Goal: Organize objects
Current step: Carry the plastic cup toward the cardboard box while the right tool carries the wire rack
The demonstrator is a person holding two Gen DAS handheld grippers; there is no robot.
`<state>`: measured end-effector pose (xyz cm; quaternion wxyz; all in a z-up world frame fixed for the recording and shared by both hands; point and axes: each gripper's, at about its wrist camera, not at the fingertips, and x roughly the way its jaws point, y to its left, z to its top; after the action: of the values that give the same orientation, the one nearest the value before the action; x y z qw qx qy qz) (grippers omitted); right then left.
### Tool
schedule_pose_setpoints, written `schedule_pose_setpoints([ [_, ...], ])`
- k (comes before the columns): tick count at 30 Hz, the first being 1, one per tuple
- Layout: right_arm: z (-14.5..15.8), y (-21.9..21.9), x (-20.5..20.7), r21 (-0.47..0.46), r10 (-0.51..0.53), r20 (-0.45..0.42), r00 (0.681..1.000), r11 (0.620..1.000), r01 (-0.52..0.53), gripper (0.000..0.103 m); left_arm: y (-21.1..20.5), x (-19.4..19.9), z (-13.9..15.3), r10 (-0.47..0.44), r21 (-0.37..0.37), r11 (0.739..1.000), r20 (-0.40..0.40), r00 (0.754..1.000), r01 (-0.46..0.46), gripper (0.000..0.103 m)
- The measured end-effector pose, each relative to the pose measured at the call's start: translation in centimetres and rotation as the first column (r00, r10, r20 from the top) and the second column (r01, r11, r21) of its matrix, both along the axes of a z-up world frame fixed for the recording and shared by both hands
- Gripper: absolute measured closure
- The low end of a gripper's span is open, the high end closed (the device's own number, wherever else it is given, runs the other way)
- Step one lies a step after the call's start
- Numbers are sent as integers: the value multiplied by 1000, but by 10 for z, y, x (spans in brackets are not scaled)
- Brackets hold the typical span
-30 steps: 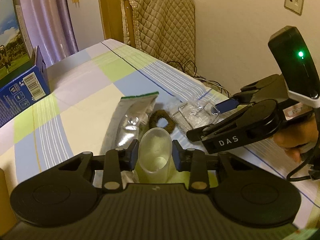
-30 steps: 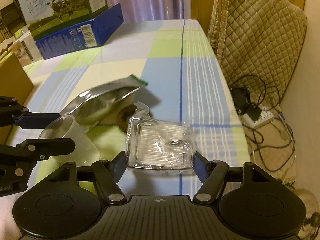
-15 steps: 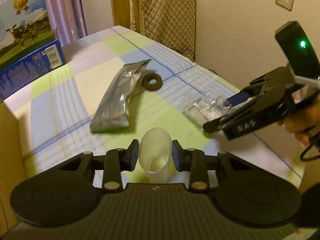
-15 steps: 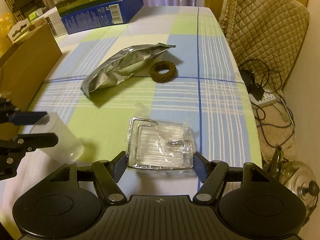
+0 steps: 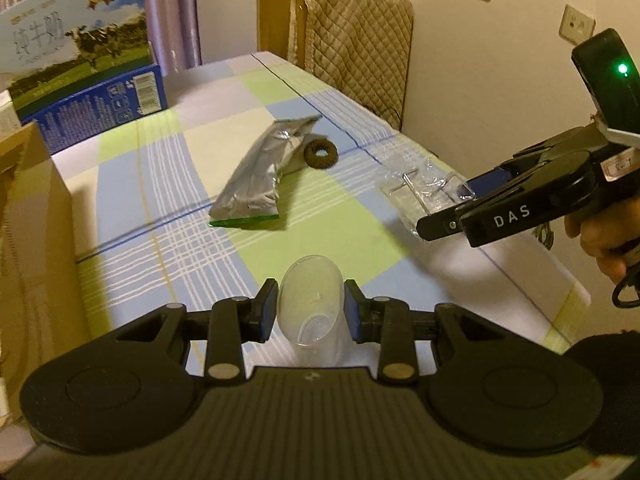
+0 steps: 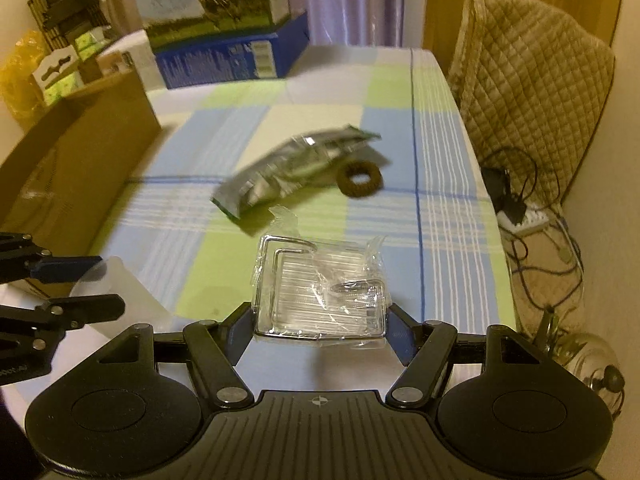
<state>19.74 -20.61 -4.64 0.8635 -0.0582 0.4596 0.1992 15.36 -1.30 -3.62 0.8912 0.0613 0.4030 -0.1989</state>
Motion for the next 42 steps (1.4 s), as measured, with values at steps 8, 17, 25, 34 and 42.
schedule_pose_setpoints([
  [8,40,28,-32,26,34,62,997,999,-36,37,20,-22,32,52,-29,998,33,998,-51,73],
  [17,63,60,-67,39,76,103,992,996,-81,37,46,-55,59,106,-33,994,49,993,-105,73],
  [25,68,81,-91,43,107,109,988,993,-113,37,71,-80,72,154,-37,988,57,986,-152,73],
  [34,66,100,-110,30,140,111,984,989,-144,37,99,-100,79,205,-57,978,62,977,-202,73],
  [42,59,108,-118,30,158,94,983,986,-162,37,112,-112,78,226,-49,973,50,973,-224,73],
])
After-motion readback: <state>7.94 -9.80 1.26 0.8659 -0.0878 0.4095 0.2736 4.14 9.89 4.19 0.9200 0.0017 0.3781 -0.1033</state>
